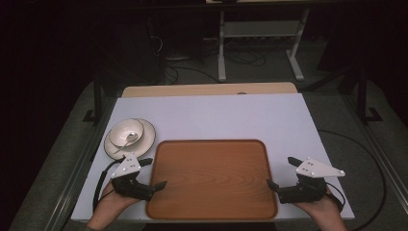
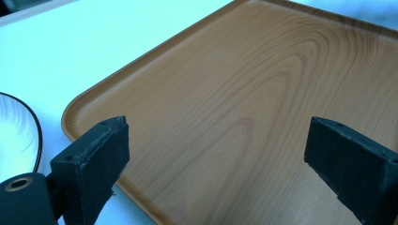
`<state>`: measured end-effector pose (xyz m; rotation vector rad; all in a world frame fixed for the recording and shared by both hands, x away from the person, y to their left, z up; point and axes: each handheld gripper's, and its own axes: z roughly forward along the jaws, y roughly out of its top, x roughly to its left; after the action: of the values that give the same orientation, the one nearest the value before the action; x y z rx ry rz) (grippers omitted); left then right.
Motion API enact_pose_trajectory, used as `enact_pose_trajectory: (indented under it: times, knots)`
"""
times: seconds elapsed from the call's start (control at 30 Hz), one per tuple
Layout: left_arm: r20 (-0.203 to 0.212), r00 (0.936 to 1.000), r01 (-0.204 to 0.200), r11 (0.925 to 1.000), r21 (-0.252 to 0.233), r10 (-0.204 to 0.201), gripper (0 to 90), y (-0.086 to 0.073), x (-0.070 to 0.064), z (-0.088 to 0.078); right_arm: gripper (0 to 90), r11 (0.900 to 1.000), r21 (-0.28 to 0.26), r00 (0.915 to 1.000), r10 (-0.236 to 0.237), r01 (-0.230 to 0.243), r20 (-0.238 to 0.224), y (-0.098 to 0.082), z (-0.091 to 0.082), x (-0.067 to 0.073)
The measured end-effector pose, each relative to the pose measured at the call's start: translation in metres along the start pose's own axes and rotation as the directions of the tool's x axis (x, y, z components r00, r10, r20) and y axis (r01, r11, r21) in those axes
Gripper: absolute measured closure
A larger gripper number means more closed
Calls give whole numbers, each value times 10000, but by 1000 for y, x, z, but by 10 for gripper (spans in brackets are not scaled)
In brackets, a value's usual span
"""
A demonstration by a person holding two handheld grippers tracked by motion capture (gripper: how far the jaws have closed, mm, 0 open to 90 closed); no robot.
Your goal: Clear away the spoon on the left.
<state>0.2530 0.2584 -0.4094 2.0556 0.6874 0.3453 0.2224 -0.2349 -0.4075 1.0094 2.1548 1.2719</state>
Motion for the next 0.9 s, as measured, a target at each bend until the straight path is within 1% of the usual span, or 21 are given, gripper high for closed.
enact_pose_trajectory:
  times: [0.1, 0.17, 0.2, 0.27, 0.37, 0.4, 0.57, 0.7, 0.77, 0.9]
  knots:
    - [-6, 9999, -108, 9999, 26, 108, 66, 1, -1, -1, 0, 9999, -150, 10000, 78, -78, 30, 0, -2, -2]
    - [-12, 10000, -97, 10000, 11, 97, 68, 1, -1, -1, 0, 9998, -130, 9999, 127, -127, 45, -1, -2, -3]
    - [-3, 10000, -4, 10000, 38, 4, 69, 2, 0, -1, 0, 9998, -136, 9999, 157, -157, 50, -1, -2, -3]
    - [3, 10000, -46, 10000, 87, 46, 85, 3, 1, -1, 0, 9998, -141, 9999, 153, -153, 24, -2, -2, -4]
    - [105, 9999, 55, 9999, 111, -56, 98, 3, 3, -2, 0, 9997, -152, 9998, 171, -170, 37, -2, -2, -4]
    - [157, 9999, 69, 9999, 117, -71, 124, 3, 3, -2, 0, 9997, -168, 9998, 195, -194, 52, -2, -3, -4]
    - [237, 9995, 184, 9997, 130, -187, 171, 5, 5, -4, 0, 9996, -188, 9997, 217, -216, 73, -3, -4, -4]
    - [271, 9987, 425, 9991, 35, -425, 257, 6, 7, -7, 0, 9995, -199, 9997, 230, -229, 26, -3, -3, -5]
    - [240, 9988, 417, 9991, 30, -417, 332, 7, 8, -9, 0, 9996, -202, 9998, 208, -208, 11, -3, -3, -5]
    - [227, 9984, 524, 9986, -20, -524, 474, 8, 12, -11, 0, 9996, -209, 9998, 200, -200, 15, -3, -3, -5]
